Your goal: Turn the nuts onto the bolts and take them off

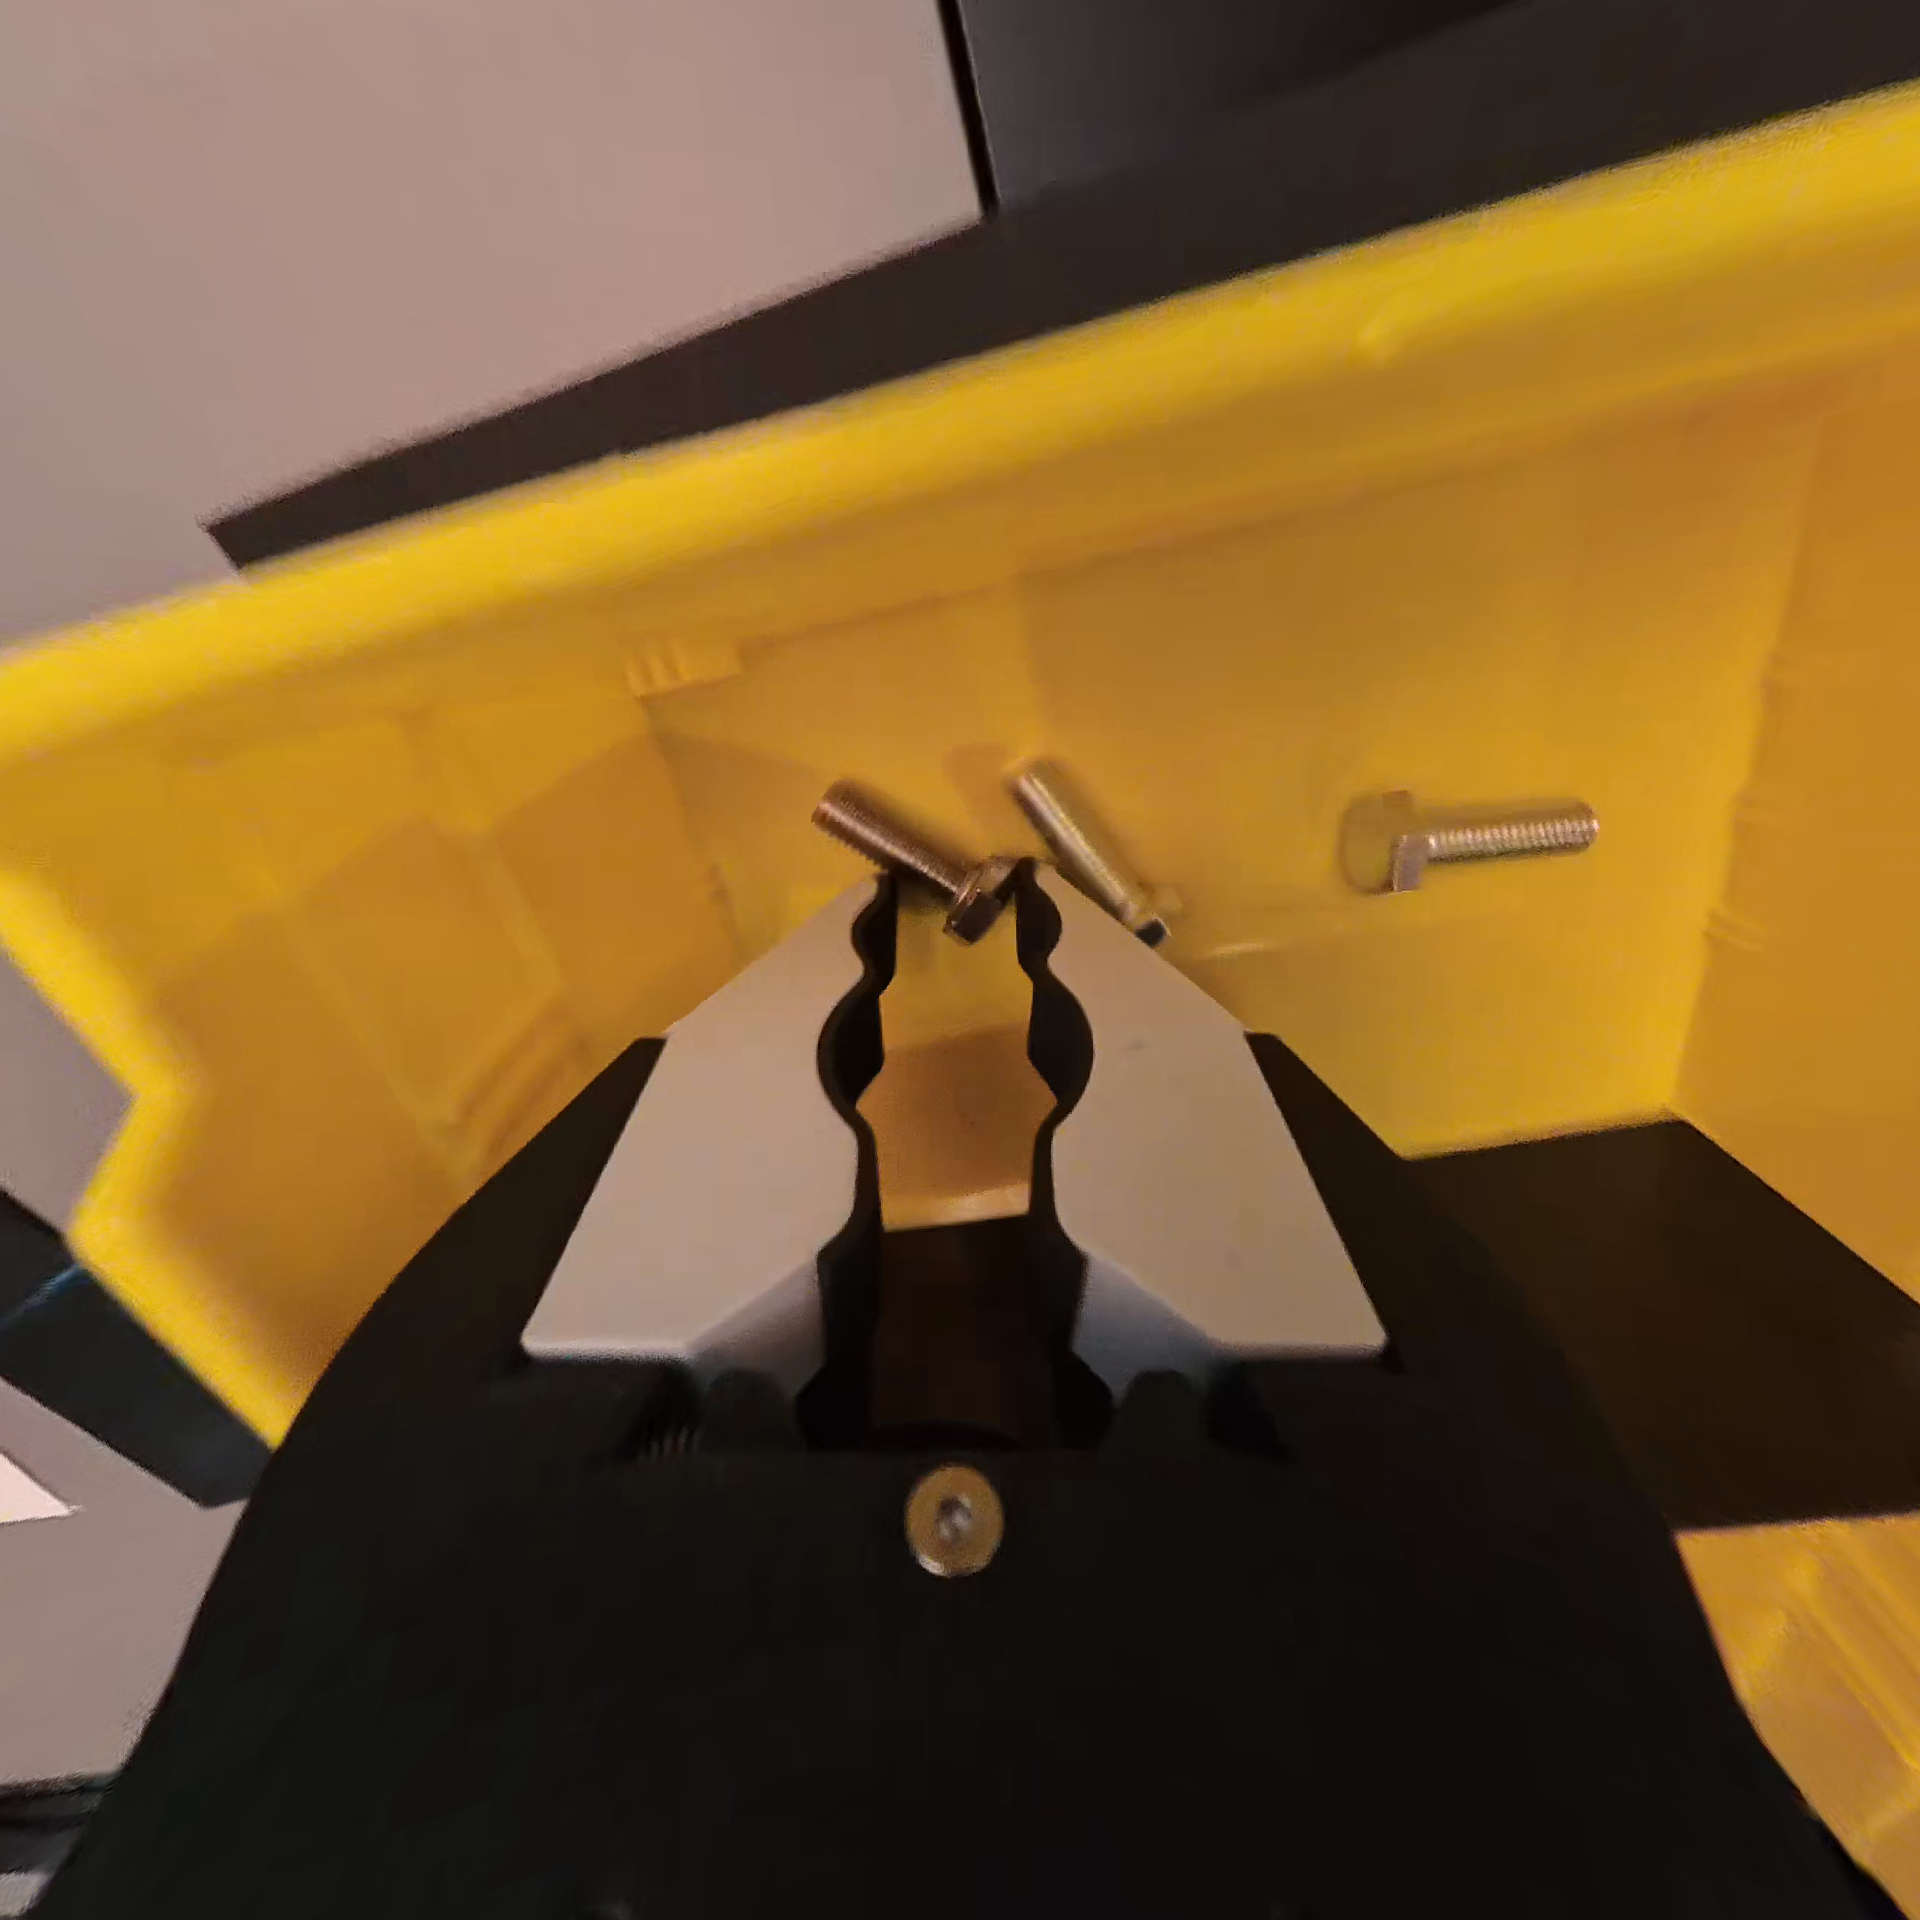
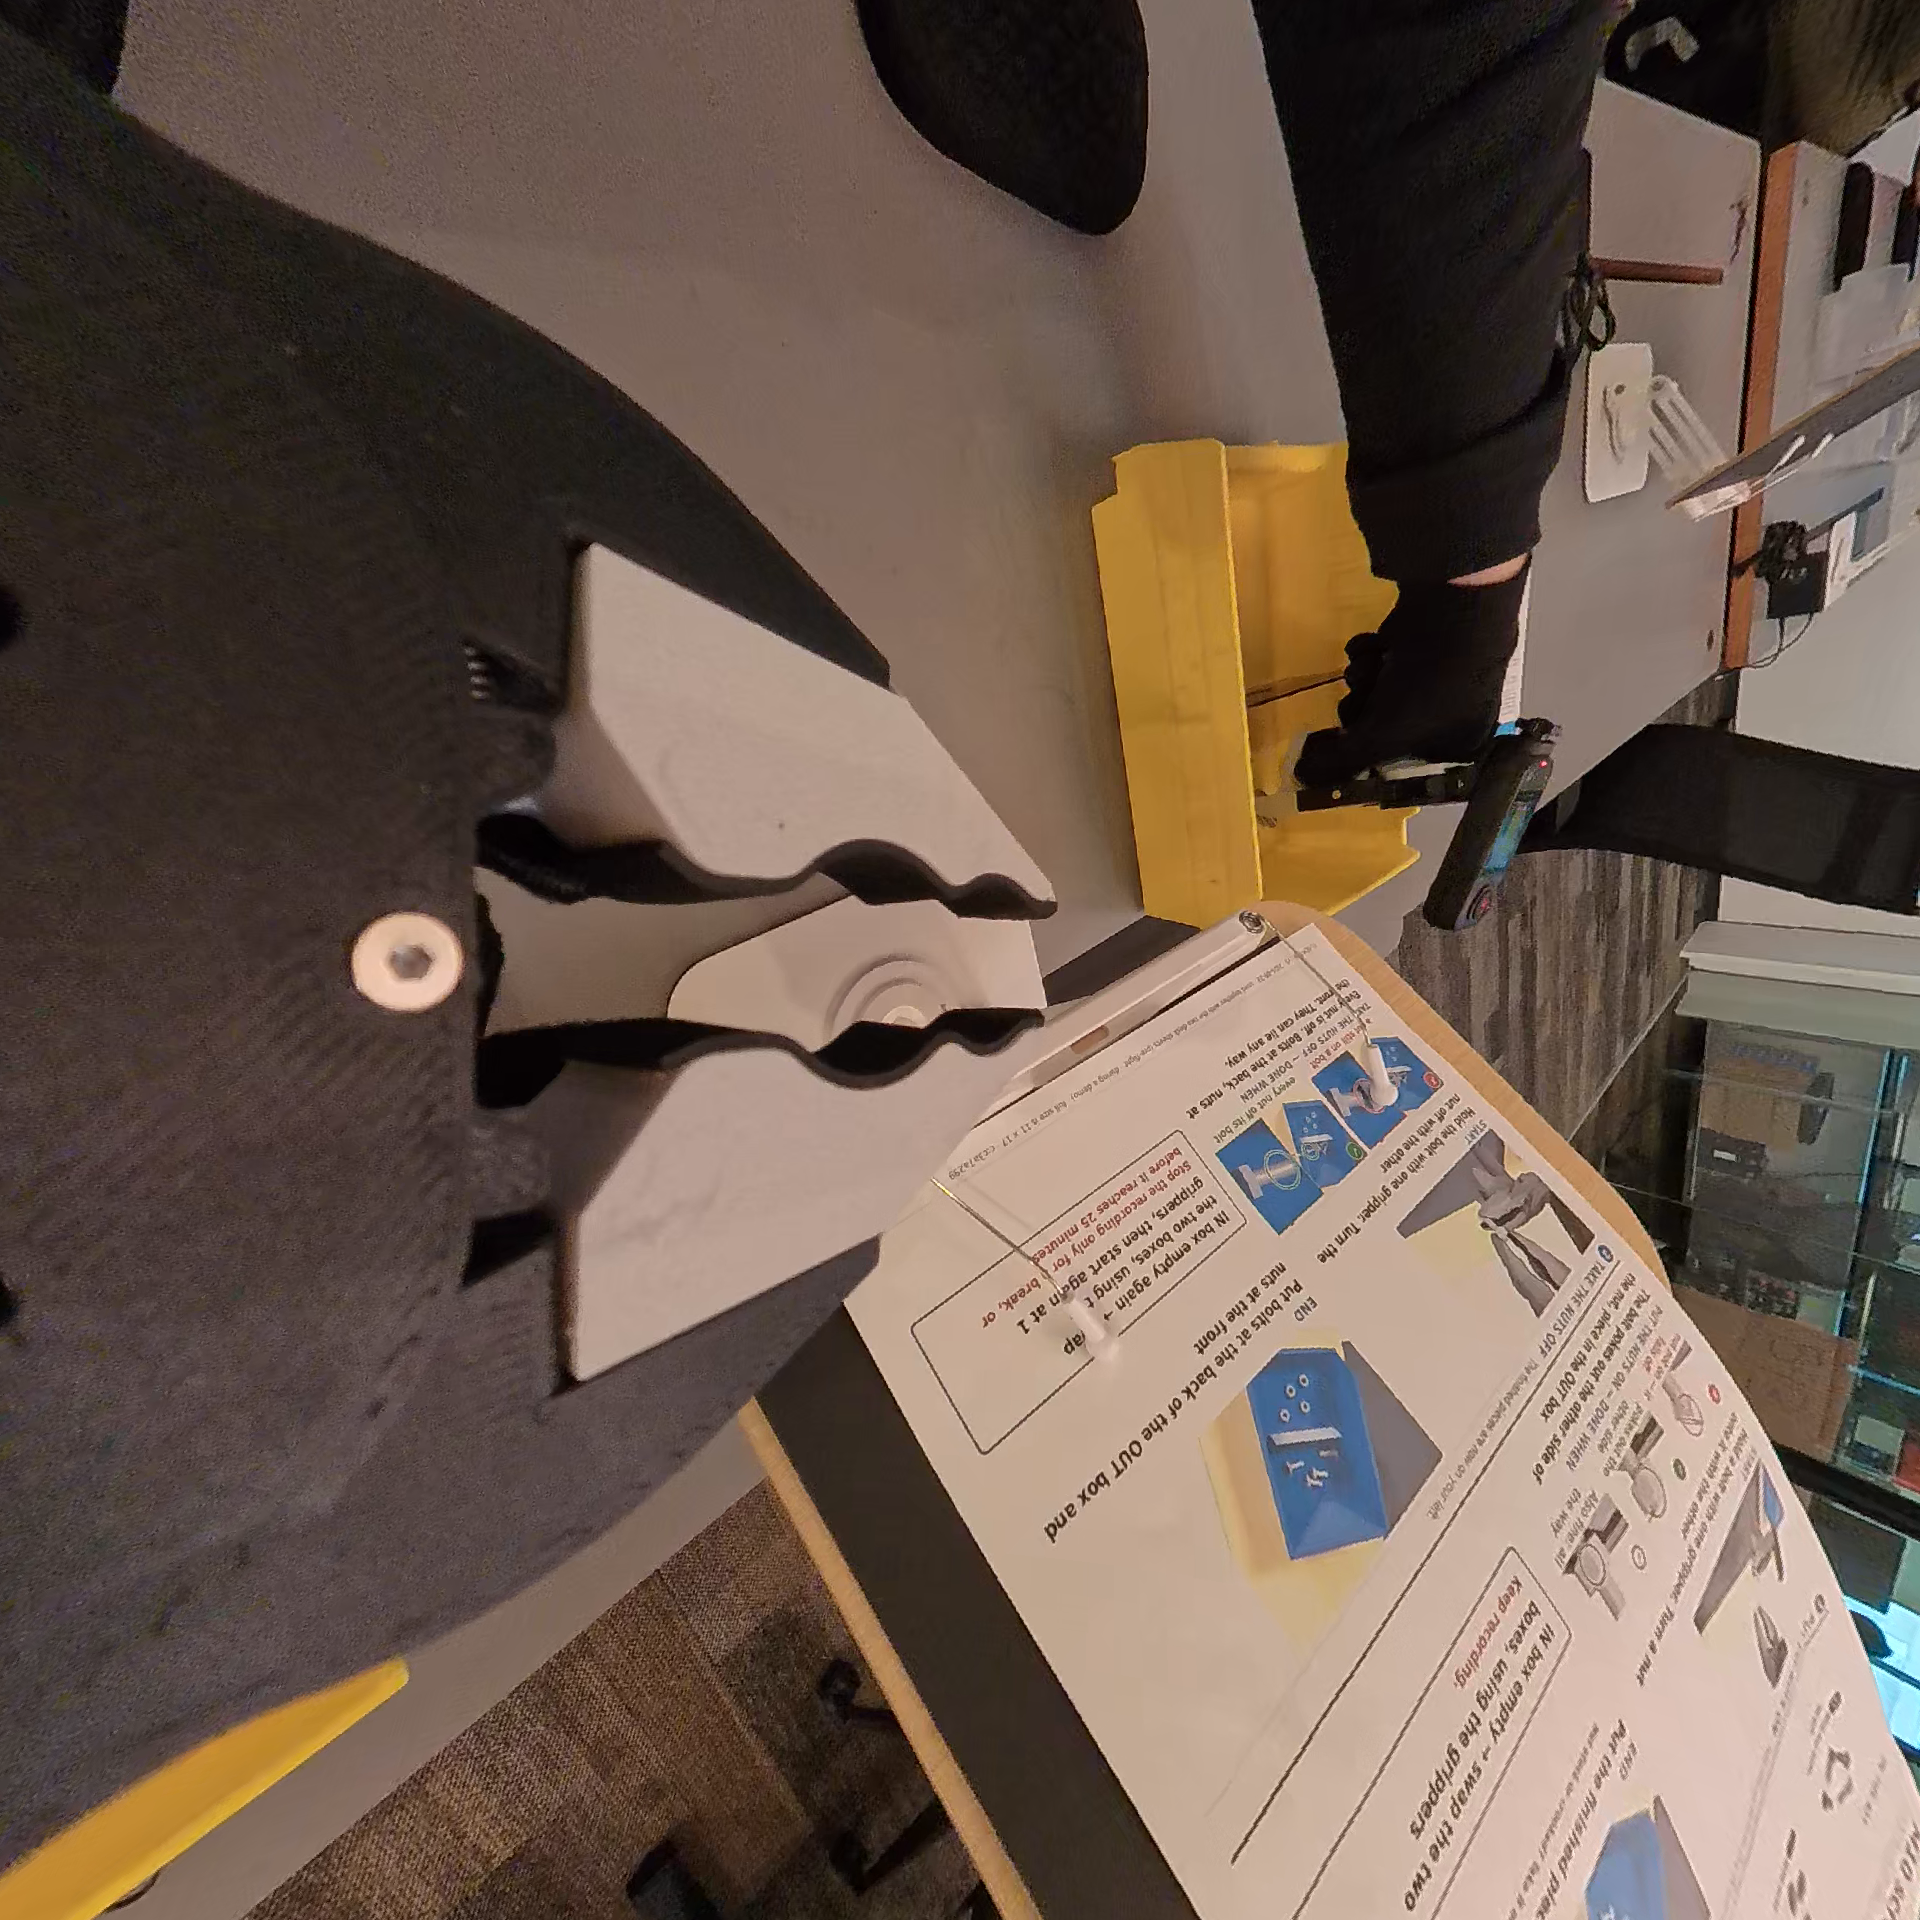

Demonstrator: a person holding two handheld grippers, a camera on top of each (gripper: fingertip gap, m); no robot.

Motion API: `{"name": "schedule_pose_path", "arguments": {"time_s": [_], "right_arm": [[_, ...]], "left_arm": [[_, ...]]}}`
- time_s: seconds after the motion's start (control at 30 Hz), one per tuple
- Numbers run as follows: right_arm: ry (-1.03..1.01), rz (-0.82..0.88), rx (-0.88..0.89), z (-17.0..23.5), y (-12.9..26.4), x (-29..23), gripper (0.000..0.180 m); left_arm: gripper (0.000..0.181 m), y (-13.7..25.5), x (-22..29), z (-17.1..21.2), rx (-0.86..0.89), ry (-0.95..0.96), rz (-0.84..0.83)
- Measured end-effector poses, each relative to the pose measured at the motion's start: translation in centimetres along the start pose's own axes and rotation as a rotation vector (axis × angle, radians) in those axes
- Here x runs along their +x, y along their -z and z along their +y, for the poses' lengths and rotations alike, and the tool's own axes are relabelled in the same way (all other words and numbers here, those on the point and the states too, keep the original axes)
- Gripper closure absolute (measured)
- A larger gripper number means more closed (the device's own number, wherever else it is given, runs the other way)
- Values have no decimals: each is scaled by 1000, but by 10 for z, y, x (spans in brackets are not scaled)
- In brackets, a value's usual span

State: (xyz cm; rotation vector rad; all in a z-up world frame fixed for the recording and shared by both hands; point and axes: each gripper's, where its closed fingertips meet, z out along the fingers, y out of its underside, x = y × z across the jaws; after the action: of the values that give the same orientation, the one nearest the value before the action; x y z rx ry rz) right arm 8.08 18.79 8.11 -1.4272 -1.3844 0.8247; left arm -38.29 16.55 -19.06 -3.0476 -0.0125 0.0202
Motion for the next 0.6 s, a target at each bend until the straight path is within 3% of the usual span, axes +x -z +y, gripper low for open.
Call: {"name": "schedule_pose_path", "arguments": {"time_s": [0.3, 0.6], "right_arm": [[13, 0, -7, 1, 1, 0, 165], [25, -34, -36, 4, -13, -9, 164]], "left_arm": [[163, 7, -2, -9, 83, -35, -26], [164, 58, 16, -28, 407, -117, -29]]}}
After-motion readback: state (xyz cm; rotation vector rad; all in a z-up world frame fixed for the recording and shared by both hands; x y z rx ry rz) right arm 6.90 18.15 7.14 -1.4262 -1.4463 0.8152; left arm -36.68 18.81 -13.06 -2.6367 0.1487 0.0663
